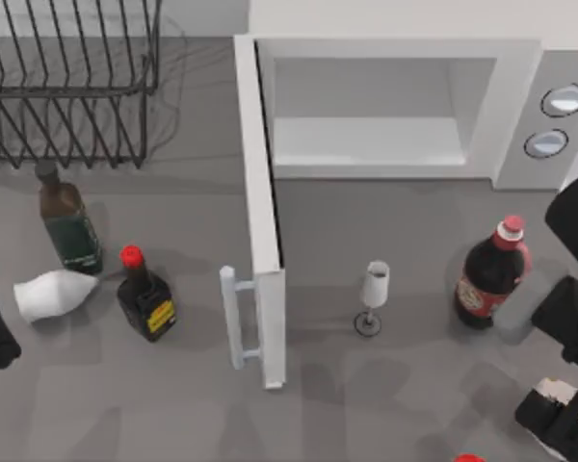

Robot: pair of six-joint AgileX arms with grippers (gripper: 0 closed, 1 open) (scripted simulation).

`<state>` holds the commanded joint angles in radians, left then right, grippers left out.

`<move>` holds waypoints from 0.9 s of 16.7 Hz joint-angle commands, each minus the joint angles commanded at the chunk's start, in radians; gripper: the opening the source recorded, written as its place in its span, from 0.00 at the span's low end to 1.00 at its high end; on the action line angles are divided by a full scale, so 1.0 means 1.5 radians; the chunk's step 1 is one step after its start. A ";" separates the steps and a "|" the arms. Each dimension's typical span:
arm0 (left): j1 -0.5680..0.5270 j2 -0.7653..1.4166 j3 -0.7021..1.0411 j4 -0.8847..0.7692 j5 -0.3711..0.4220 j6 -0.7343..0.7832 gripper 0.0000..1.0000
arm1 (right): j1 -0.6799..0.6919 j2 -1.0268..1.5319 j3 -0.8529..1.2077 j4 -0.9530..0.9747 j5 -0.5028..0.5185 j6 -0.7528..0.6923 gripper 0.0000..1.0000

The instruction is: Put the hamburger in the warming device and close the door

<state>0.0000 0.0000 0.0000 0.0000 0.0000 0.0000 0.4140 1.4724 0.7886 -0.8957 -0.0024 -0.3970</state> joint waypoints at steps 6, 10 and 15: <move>0.000 0.000 0.000 0.000 0.000 0.000 1.00 | 0.003 0.089 -0.086 0.183 0.000 0.004 1.00; 0.000 0.000 0.000 0.000 0.000 0.000 1.00 | 0.003 0.104 -0.099 0.206 0.000 0.004 1.00; 0.000 0.000 0.000 0.000 0.000 0.000 1.00 | 0.003 0.104 -0.099 0.206 0.000 0.004 0.77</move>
<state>0.0000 0.0000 0.0000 0.0000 0.0000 0.0000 0.4185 1.6281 0.6399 -0.5864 -0.0024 -0.3904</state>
